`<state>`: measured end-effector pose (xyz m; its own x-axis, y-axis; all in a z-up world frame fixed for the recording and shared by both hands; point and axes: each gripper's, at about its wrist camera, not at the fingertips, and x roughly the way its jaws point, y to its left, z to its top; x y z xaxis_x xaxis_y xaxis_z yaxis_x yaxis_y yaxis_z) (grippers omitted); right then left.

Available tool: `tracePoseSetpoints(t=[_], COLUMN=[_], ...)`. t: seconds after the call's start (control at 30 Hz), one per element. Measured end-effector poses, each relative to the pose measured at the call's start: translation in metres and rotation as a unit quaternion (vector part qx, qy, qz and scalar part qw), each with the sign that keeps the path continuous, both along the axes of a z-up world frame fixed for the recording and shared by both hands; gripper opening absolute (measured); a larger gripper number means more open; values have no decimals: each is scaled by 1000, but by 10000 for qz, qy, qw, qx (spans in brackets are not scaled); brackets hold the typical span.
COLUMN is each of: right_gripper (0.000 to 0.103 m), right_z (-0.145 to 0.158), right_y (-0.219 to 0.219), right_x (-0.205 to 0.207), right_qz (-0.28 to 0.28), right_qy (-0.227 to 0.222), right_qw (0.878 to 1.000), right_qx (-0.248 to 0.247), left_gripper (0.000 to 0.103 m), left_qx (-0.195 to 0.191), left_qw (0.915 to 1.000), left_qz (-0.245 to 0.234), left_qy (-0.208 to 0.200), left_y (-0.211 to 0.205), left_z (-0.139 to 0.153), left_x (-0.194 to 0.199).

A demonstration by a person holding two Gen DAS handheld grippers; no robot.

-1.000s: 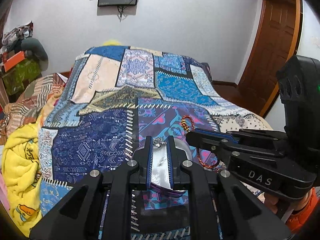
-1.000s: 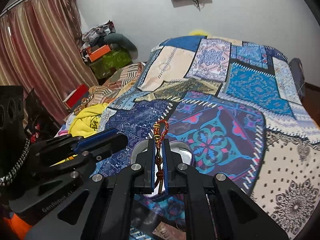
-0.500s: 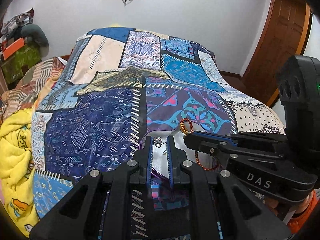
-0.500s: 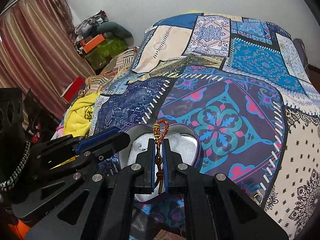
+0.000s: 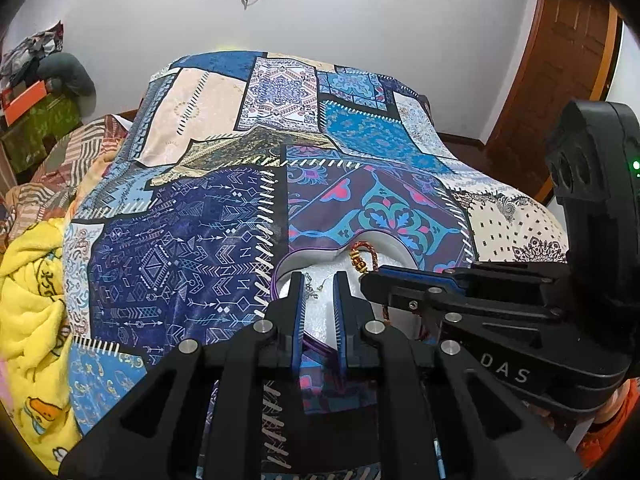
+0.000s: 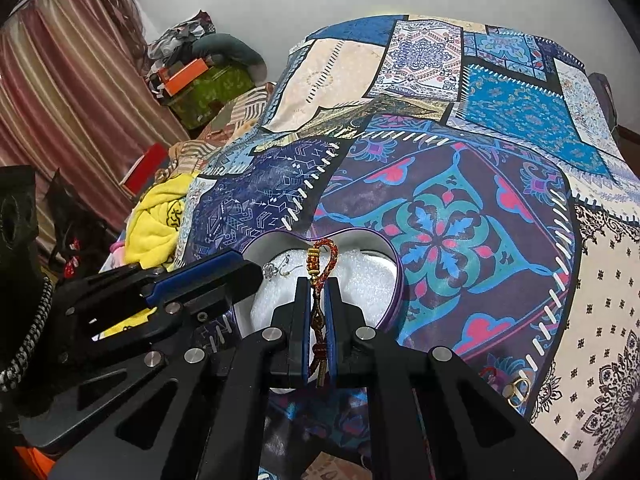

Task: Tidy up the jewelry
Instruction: 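Open the right tool over the tin while the left tool releases the earring inside, then move both open tools back toward the scattered rings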

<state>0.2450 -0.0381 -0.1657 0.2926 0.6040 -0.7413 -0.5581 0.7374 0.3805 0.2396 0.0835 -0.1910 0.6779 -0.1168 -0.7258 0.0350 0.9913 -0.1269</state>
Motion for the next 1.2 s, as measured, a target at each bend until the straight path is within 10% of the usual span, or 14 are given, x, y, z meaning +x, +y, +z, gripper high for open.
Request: tracePoseSetpoints(t=[0.27, 1.2], right_gripper=[29, 31], right_z=[7, 71], right_y=[-8, -89], right_x=[0, -51], right_qz=[-175, -770], right_qy=[12, -1192], right_qw=[9998, 9874], right_qx=[-18, -697], left_gripper=[27, 42], left_qx=[123, 292], left_qw=[9998, 9983], left_qz=[96, 66], left_qy=[-82, -507], left_y=[1, -27], left_z=[13, 69], left_x=[-9, -68])
